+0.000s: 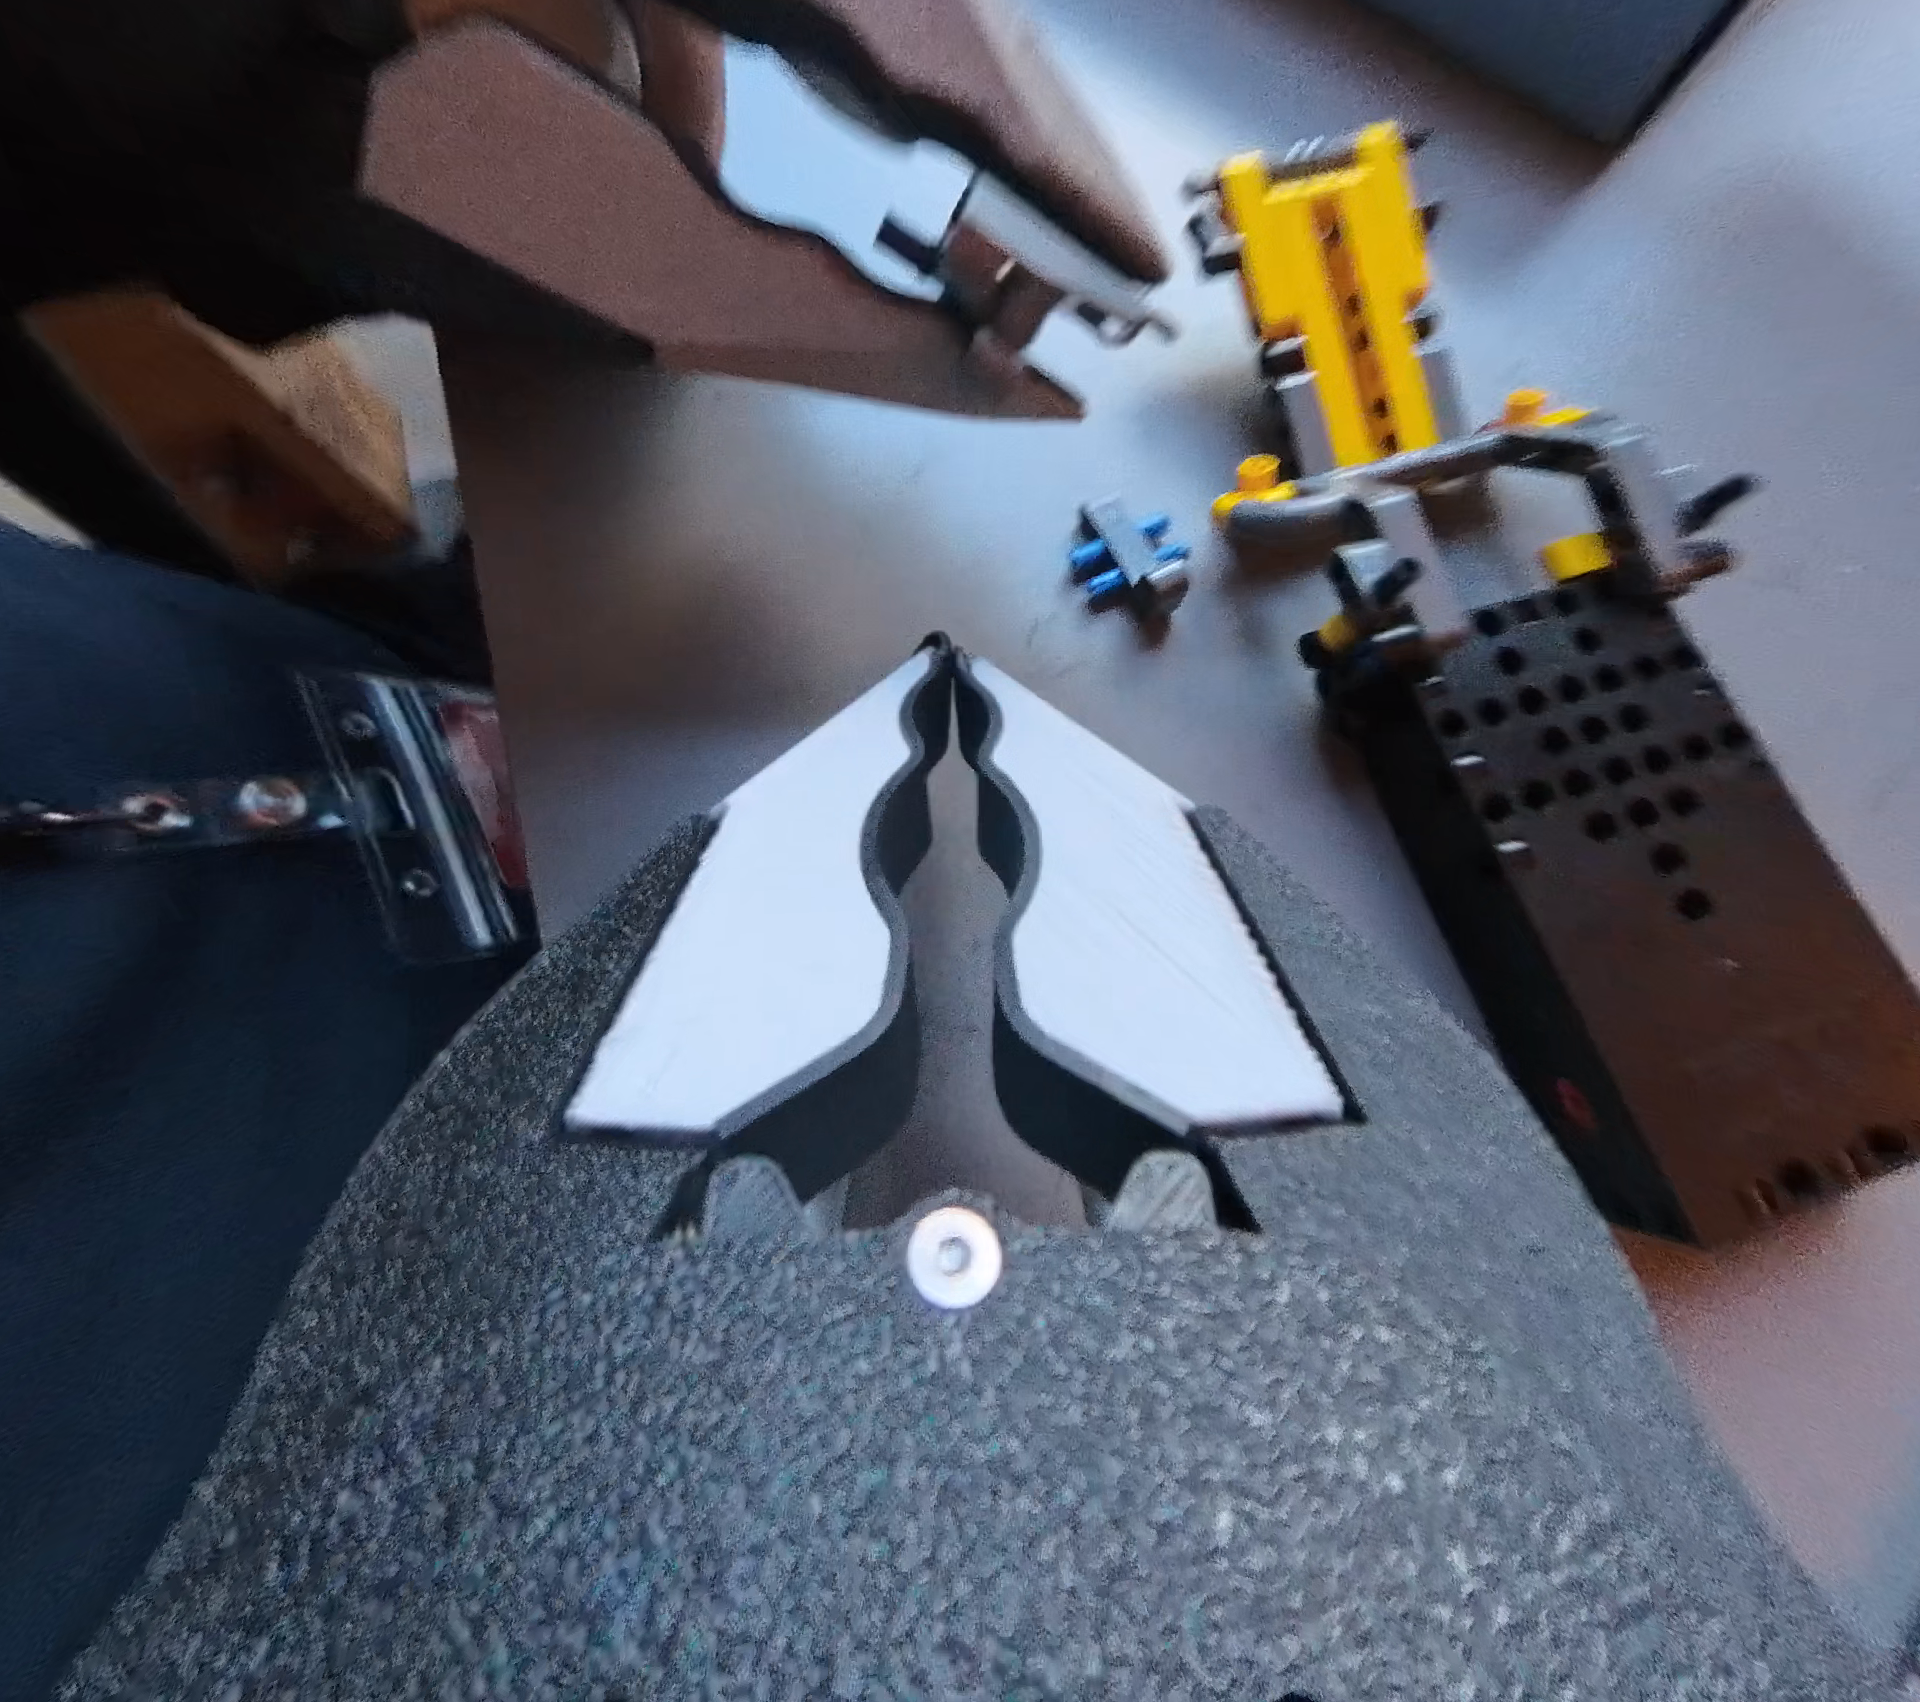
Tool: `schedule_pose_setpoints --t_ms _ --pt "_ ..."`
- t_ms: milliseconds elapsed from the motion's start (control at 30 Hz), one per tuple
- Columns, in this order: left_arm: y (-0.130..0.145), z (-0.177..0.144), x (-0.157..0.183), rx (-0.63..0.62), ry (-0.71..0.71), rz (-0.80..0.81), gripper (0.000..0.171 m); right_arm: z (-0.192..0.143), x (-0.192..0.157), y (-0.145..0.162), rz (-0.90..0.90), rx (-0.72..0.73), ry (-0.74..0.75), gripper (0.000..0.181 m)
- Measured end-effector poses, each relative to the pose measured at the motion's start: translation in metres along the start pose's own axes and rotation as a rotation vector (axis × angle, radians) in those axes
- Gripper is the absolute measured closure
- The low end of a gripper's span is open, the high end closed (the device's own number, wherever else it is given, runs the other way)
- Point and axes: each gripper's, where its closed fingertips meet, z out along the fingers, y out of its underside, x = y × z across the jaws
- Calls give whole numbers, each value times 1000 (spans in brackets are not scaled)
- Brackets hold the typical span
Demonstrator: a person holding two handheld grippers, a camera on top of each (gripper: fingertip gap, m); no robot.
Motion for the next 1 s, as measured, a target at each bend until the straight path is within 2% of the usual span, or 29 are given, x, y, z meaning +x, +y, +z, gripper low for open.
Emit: schedule_pose_setpoints --t_ms 133,267,400,600,767,900,933,1000 --pt "-6 -4 0 44 37 -75 157 -24 6 -23 134 219 -4 181" --pt "-9 -4 0 63 44 -115 157 -33 2 -37 279 344 -77 166" --pt "-14 -4 8 73 70 -122 157 -30 -3 -42 292 359 -96 160" --pt "-17 -2 18 70 80 -73 157 -26 -13 -47 275 359 -114 161" --pt "-20 -3 18 82 33 9 157 -26 -11 -50 307 385 -125 173" --pt "-19 -3 20 78 15 83 154 -29 -12 -52 333 403 -155 175" --pt "-17 -1 23 67 24 99 151 -29 -12 -50 336 397 -159 175" --pt "-9 1 26 21 42 136 156 -25 -12 -42 291 329 -153 176"
